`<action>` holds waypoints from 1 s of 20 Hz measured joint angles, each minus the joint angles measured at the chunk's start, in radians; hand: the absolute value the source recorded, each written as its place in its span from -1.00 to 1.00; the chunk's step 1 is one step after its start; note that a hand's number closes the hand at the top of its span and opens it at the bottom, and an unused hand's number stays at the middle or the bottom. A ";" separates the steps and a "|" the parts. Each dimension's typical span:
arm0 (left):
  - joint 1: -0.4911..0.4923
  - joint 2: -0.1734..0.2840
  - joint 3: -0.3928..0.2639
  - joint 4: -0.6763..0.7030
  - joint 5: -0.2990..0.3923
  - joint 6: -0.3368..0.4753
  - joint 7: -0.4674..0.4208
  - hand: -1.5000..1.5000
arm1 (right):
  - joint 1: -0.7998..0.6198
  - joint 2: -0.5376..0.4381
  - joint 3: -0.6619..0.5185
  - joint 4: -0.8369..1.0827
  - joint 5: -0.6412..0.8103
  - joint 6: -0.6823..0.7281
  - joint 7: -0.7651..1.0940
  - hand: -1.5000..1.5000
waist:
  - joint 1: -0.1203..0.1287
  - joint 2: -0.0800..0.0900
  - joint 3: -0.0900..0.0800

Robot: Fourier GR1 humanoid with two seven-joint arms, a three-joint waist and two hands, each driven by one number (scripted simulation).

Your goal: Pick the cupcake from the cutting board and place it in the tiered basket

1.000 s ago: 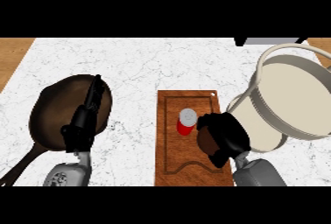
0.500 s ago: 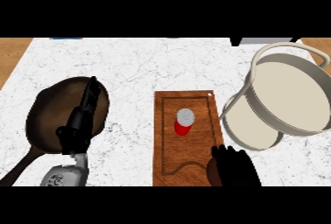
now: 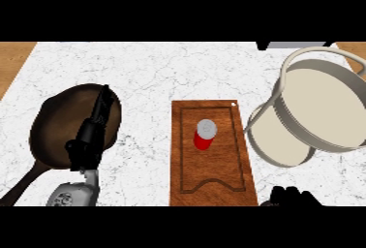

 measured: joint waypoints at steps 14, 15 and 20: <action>-0.032 -0.001 0.000 0.009 0.001 0.002 0.016 0.00 | -0.317 0.172 -0.146 -0.095 -0.008 0.308 0.111 1.00 | 0.011 0.005 0.000; -0.031 -0.001 -0.001 0.009 0.005 -0.002 0.012 0.00 | -0.328 0.177 -0.163 -0.092 -0.022 0.298 0.125 1.00 | 0.015 0.006 0.000; -0.028 -0.005 -0.017 -0.009 -0.001 -0.005 0.022 0.00 | -0.403 0.190 -0.247 -0.077 -0.090 0.274 0.152 1.00 | 0.029 0.008 0.002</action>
